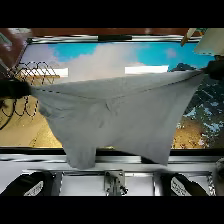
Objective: Fold the shirts.
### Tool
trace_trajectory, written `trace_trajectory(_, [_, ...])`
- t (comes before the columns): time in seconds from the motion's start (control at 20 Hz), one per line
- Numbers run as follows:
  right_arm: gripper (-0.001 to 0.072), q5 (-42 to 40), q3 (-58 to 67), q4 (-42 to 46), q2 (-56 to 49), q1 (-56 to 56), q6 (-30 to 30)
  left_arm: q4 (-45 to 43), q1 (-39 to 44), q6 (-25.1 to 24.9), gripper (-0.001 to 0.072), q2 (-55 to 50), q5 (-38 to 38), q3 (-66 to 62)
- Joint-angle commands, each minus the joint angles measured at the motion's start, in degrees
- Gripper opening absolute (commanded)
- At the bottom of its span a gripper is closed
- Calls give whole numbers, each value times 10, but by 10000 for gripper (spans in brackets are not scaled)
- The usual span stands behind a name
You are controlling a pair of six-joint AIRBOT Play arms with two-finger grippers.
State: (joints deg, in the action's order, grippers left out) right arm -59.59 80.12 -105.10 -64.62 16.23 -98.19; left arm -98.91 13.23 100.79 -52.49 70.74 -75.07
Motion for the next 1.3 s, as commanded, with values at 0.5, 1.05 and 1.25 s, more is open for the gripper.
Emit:
trace_trajectory(0.5, [503,56,-19,-84,-216,-42,68,154,-19,88,617,-276,-118,17])
trace_trajectory(1.05, [487,-179,-144,109,-93,76,24,355,-297,-208,653,-215,114,174])
trace_trajectory(1.25, [497,-184,-188,41,-94,76,10,419,-298,-268,591,-220,11,255])
